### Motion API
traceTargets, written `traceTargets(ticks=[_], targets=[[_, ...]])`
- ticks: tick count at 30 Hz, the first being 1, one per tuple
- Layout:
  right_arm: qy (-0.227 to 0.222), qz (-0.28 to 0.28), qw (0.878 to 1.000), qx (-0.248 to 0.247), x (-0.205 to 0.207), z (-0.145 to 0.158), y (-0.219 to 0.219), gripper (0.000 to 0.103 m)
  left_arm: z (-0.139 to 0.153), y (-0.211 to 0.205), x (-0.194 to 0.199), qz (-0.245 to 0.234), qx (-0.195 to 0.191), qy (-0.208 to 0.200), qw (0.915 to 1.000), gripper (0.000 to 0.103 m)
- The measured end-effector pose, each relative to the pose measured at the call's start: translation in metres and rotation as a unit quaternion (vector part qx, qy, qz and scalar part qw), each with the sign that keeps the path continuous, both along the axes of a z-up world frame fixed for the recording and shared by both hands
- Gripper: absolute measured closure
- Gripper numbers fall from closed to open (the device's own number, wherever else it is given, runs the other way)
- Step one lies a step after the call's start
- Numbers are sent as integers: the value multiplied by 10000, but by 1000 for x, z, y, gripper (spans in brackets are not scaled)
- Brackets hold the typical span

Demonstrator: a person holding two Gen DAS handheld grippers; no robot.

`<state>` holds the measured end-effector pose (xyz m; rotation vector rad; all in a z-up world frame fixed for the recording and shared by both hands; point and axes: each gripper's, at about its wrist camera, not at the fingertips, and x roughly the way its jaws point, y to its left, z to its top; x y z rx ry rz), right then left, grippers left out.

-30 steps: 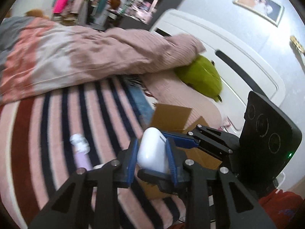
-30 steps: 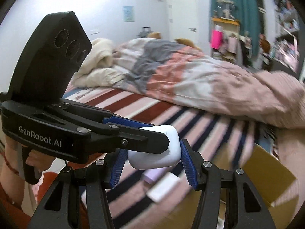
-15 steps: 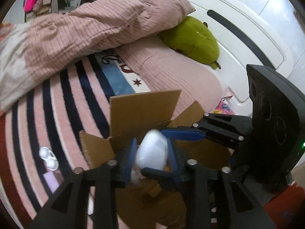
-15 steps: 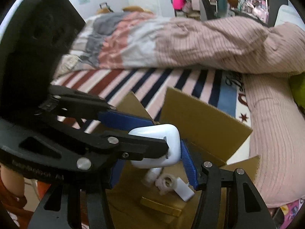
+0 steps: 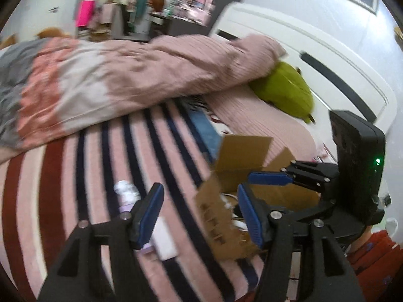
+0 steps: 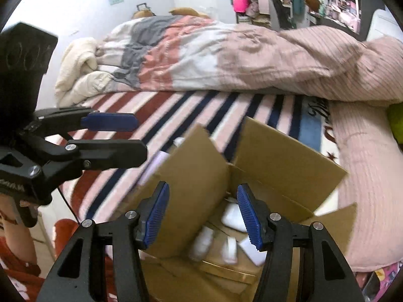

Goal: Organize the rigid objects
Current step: 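Carry the earbud case into the box and open the right tool, then grasp the lilac rectangular box with the right tool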

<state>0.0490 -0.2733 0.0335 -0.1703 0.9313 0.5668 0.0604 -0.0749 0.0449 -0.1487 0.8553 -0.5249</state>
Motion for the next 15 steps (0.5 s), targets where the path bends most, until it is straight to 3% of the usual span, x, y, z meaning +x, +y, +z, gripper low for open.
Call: traceTargets(ticks=[8,15], targets=[[-124,868,9958,262,-22,0,88,50,-24,103,-39,1184,98,3,9929,43],[103,1285,9916,136,-28,-32,161,50,-60,155,-61,1663,13,174,9859,43]])
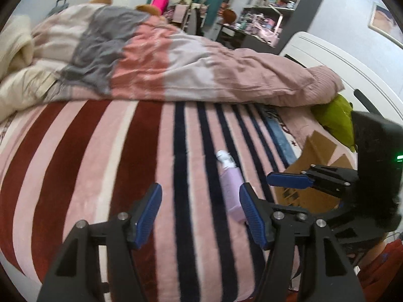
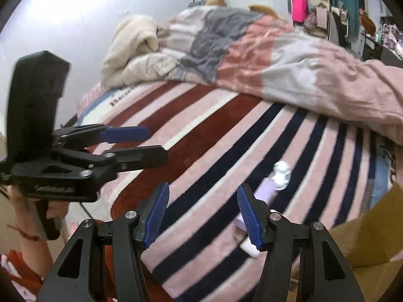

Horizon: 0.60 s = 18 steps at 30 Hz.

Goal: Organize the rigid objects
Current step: 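Grasp the lilac rectangular box with the right tool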

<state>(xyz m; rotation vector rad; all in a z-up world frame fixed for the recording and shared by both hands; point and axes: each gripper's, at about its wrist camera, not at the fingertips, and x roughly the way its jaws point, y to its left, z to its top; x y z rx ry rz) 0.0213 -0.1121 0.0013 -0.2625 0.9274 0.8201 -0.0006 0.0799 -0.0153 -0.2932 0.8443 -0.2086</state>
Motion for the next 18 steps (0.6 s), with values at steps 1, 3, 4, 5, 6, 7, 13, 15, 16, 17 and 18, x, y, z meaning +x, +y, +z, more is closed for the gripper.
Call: traceTargets(ticks=[1,3,4,5,6,7,13,15,16,17,18], targets=[[45,-35,9999,-93,2,-9,8,50,-4,4,-2,28,-41,34,10000,43],[18,-212,9987,-454,9,-28,18,50,-15,13,-5,78,-104,108,9999,43],[0,-350,9970,-690,12,-40,19,50,-18,16,-5,85,-107,127,9998,43],[15,-466,9954,-842,15,-51,19,50,-23,19,-6,98,-112,156,9998,43],[43,-637,9927,-1019,21,-64,18,50,-26,22,-6,114,-131,184,9997,43],[54,-767,9907,-1119,25,-71,14,50,-30,25,-6,129,-172,218,9995,43],[-7,-1399,9778,-1561,51,-107,6,50,-37,30,-7,117,-259,267,9992,43],[123,-1353,9812,-1368,55,-111,7,50,-37,32,-7,150,-263,278,9992,43],[160,-1274,9844,-1201,54,-111,9,50,-37,32,-7,172,-263,286,9991,43],[116,-1188,9869,-1081,52,-109,11,50,-37,33,-7,192,-259,295,9990,43],[43,-1088,9891,-991,50,-106,15,50,-37,33,-8,214,-255,304,9990,43]])
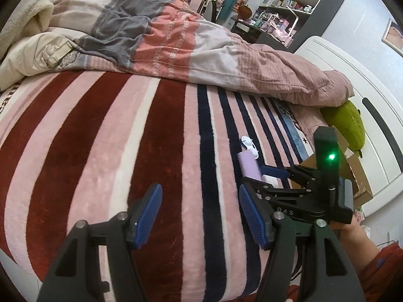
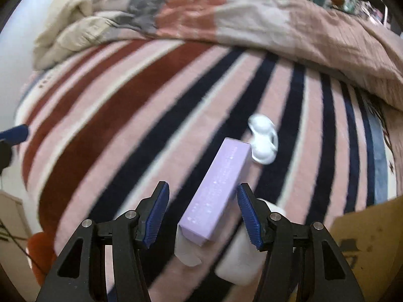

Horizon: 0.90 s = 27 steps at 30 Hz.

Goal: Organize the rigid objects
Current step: 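Grasp the lilac rectangular box with the right tool, then carry the lilac box into the cardboard box and release it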

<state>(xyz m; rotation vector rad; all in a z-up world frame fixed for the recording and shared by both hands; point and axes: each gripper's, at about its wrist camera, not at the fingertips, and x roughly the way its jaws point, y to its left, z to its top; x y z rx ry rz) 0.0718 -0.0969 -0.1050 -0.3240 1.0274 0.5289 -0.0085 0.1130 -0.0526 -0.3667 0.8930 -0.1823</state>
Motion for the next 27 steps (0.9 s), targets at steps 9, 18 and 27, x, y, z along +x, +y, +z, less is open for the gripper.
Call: traceTargets(ticks=[9,18,27], targets=[[463,-464,9971,377,14,-14,0,38,2,-2,-2,8,50,10,10000,42],[440,-450,9973,376,18,-26,20,45,4,1,-5,79,81,49,9999,42],[-49,491,9982,336,-16,21,23,70,25,-15,-5,-105,-95,-148,9998,42]])
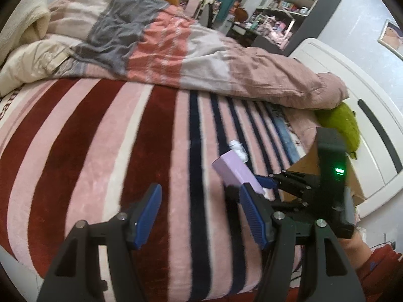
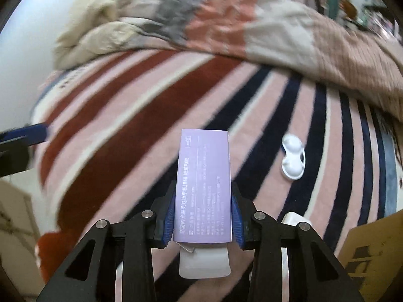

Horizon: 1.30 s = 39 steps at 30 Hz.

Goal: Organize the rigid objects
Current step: 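Carry the lilac box into the cardboard box and release it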

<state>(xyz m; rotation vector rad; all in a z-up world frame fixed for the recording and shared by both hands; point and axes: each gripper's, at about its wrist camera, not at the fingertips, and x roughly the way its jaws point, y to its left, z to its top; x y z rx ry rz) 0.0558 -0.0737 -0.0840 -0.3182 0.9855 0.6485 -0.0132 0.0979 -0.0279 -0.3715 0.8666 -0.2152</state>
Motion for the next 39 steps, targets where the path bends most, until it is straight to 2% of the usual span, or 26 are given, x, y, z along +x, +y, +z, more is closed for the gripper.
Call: traceTargets(ticks=[4,9,12,16,22,29,30,32,36,39], targets=[[-46,687,9971,312,-23,47,-6,70,20,-23,6,-344,-292,-225,9987,42],[-639,1305,9886,395,-53,105,-29,70,49,-64,21,-951,-791,-579,9906,43],[-824,1365,9862,443,-60,128,-51,70,64,-94,33,-1314,-938,-729,9842,54],[-1001,1125,9877,425,-60,143,-89,70,75,-139,50,-1704,-880,-770,9784,56],[-825,520,9940,502,-44,144,-159,70,72,-216,78,-2302,-643,-462,9699,56],[-296,-52,9994,145,-23,122,-213,70,49,-283,95,-2731,-103,5,9619,56],[-245,-94,9996,77,-20,120,-217,70,47,-286,95,-2754,-57,32,9613,54],[-121,-206,9997,-73,-17,112,-221,70,44,-291,97,-2836,-55,100,9589,43],[11,-289,9995,-147,-15,103,-225,68,46,-283,94,-2748,26,86,9615,41],[13,-318,9993,-199,-16,103,-227,62,55,-263,87,-2566,-63,-58,9665,39]])
